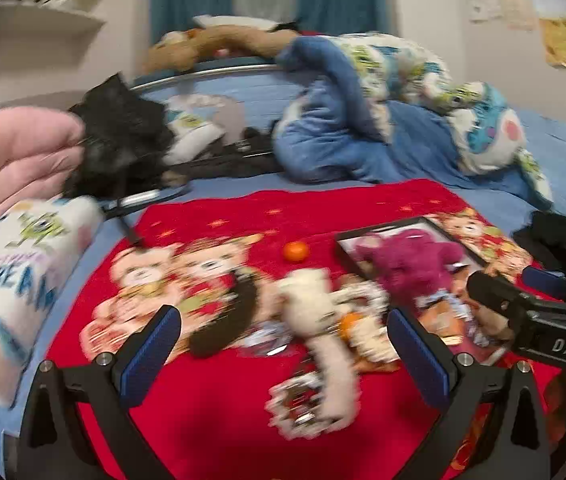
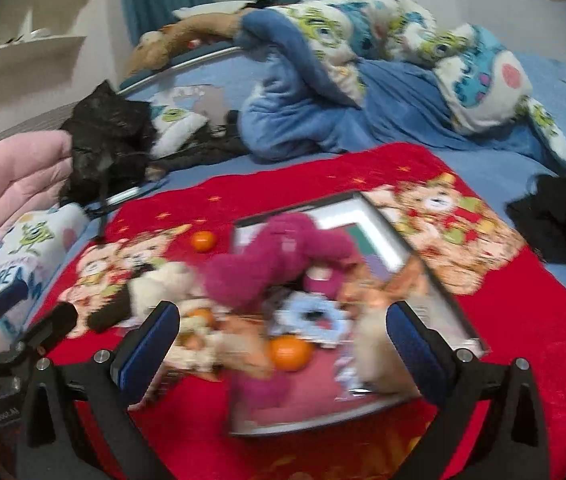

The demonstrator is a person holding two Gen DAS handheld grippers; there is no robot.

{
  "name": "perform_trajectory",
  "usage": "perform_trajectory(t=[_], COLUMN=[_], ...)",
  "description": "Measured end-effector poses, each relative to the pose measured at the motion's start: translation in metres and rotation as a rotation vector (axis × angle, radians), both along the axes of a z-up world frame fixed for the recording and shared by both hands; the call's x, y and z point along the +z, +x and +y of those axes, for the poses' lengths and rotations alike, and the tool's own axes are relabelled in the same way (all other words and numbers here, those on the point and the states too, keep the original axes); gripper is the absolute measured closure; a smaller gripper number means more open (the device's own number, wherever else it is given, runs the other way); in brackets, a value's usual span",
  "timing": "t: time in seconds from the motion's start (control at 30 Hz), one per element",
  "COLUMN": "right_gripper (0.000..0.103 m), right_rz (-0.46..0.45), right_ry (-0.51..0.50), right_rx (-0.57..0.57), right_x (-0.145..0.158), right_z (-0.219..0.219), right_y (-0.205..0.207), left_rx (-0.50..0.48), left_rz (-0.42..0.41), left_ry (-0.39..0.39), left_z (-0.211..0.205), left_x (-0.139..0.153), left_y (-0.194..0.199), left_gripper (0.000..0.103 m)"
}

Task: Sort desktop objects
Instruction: 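Move both open grippers back over the pile of toys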

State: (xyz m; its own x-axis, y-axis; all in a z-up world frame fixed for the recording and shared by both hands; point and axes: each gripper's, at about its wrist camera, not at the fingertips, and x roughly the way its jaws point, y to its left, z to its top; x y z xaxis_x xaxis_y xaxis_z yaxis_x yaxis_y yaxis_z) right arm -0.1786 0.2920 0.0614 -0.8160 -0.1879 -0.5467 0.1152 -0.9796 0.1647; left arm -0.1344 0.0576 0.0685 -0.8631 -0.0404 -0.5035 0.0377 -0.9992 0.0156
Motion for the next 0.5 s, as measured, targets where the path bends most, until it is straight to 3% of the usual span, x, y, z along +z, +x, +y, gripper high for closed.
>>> perform_trajectory(t=[0.23, 0.5], right_gripper=[0.000, 0.000], right_rz=[0.056, 0.088], right_ry=[-0.062, -0.033], right_rx=[0.096, 0.129], right_x=[0.009, -0.004], right_z=[-0.066, -0.103], right_y=[0.013, 0.021], left_rx=[0.081, 0.075], left_rz=[-0.022, -0.042], left_ry=[0.022, -0.092], left_z=[-0.055, -0.053], left_x=[-0.014, -0.036], left_y=[0.033, 0.031], left_gripper=[0.000, 0.000])
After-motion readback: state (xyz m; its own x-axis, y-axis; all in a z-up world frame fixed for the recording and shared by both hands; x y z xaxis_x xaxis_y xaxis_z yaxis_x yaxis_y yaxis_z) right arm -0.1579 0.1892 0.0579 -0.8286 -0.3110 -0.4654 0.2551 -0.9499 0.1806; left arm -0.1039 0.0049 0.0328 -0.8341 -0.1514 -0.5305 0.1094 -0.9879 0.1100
